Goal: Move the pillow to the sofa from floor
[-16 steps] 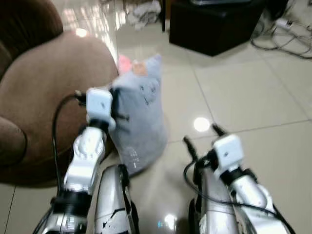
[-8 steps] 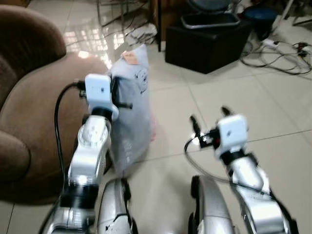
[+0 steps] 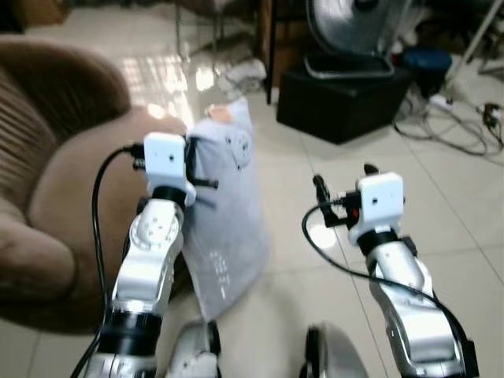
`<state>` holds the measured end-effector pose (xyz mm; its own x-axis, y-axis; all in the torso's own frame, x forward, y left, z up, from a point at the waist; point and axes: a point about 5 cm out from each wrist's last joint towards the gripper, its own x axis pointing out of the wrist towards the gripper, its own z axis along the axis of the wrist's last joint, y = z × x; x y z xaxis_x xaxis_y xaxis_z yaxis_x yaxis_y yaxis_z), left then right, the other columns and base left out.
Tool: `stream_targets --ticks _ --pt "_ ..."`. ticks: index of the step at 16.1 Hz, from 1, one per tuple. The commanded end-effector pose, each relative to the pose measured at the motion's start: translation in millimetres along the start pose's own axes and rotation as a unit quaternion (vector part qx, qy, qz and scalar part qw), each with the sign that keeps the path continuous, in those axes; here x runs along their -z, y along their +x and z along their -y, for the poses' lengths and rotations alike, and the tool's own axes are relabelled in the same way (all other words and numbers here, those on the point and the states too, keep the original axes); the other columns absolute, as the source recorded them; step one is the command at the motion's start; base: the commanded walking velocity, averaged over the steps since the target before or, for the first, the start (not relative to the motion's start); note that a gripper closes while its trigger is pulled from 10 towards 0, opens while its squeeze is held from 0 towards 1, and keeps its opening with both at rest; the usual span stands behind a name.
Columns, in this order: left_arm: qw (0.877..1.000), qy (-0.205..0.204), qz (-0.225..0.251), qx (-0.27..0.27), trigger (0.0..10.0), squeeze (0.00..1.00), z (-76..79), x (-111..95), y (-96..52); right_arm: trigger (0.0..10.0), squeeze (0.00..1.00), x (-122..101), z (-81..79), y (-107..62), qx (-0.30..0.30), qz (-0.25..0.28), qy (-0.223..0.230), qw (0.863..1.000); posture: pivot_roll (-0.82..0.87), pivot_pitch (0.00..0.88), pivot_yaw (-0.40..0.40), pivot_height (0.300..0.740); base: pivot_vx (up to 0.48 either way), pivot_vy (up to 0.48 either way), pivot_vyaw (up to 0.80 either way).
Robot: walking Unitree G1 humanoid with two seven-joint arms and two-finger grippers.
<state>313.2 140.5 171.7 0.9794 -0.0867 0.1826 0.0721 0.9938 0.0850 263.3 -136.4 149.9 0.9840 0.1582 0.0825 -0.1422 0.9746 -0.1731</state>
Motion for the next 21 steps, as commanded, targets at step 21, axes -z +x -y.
stream_targets --ticks 21 --pt "0.999 0.036 0.011 0.006 10.0 0.0 1.0 -4.2 15.2 10.0 0.0 15.3 -7.4 1.8 -0.029 -0.037 -0.022 0.999 -0.06 0.014 0.033 0.74 0.182 0.0 0.3"
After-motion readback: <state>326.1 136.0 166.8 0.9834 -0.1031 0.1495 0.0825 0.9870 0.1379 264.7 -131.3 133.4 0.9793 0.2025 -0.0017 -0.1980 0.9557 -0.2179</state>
